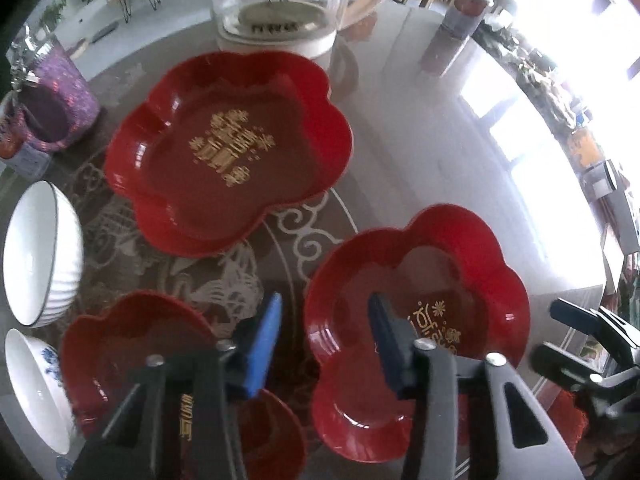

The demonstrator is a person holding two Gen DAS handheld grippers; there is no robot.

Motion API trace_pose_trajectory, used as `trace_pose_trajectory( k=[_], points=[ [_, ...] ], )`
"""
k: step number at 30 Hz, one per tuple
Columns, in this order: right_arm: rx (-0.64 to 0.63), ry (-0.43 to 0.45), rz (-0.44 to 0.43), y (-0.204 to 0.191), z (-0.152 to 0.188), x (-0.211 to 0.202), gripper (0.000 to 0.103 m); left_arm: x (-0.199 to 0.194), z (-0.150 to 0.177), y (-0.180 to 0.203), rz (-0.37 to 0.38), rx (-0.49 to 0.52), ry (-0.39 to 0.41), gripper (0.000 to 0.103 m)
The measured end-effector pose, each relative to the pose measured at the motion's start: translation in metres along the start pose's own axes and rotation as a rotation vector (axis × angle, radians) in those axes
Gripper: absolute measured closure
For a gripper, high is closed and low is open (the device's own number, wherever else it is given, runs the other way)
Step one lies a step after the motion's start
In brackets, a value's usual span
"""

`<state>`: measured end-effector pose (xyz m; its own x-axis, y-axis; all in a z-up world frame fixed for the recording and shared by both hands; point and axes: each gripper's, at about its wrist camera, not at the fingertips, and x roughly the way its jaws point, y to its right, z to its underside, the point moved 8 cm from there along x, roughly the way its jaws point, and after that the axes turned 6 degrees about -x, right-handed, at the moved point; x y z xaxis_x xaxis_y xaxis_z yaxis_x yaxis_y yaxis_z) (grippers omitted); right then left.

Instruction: Organize plates and bowls

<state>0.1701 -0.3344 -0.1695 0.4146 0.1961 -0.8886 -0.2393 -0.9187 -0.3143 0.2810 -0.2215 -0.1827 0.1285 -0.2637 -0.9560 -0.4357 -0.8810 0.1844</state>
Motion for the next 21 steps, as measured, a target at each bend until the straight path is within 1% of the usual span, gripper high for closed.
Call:
trace_pose_trajectory(
  k=[3, 4, 5, 6, 7, 8, 9, 11, 12, 15, 18, 21],
  points=[
    [-0.009, -0.039, 0.034, -0.003, 0.001, 0.016, 0.014, 0.009, 0.008, 0.002, -0.007, 0.008, -0.019, 0.073],
    [-0.007, -0.047, 0.034, -0.004, 0.003, 0.018, 0.018, 0.01, 0.011, 0.003, -0.009, 0.01, -0.023, 0.074],
    [-0.006, -0.053, 0.031, -0.004, 0.005, 0.02, 0.025, 0.01, 0.015, 0.003, -0.013, 0.013, -0.019, 0.075],
    [-0.004, -0.062, 0.025, -0.005, 0.009, 0.021, 0.055, 0.009, 0.017, 0.002, -0.023, 0.016, -0.014, 0.077],
    [0.003, -0.078, 0.042, -0.004, 0.014, 0.022, 0.071, 0.009, 0.019, 0.001, -0.036, 0.018, -0.009, 0.077],
    [0.006, -0.083, 0.048, -0.003, 0.018, 0.023, 0.072, 0.009, 0.019, 0.0, -0.035, 0.017, -0.01, 0.078],
    [0.006, -0.087, 0.044, -0.002, 0.021, 0.025, 0.073, 0.009, 0.021, -0.001, -0.032, 0.014, -0.008, 0.08],
    [0.01, -0.095, 0.047, 0.001, 0.025, 0.029, 0.079, 0.006, 0.025, -0.005, -0.035, 0.004, -0.004, 0.082],
    [0.004, -0.095, 0.058, 0.003, 0.027, 0.03, 0.087, 0.004, 0.027, -0.004, -0.032, 0.0, -0.001, 0.084],
    [-0.003, -0.085, 0.052, 0.005, 0.03, 0.026, 0.089, -0.007, 0.04, -0.003, -0.005, -0.023, 0.008, 0.084],
    [-0.038, -0.06, 0.054, 0.008, 0.03, 0.006, 0.092, -0.025, 0.055, 0.006, 0.039, -0.03, 0.028, 0.084],
    [-0.056, -0.044, 0.066, 0.017, 0.024, -0.016, 0.092, -0.044, 0.07, 0.023, 0.09, -0.029, 0.052, 0.084]
  ],
)
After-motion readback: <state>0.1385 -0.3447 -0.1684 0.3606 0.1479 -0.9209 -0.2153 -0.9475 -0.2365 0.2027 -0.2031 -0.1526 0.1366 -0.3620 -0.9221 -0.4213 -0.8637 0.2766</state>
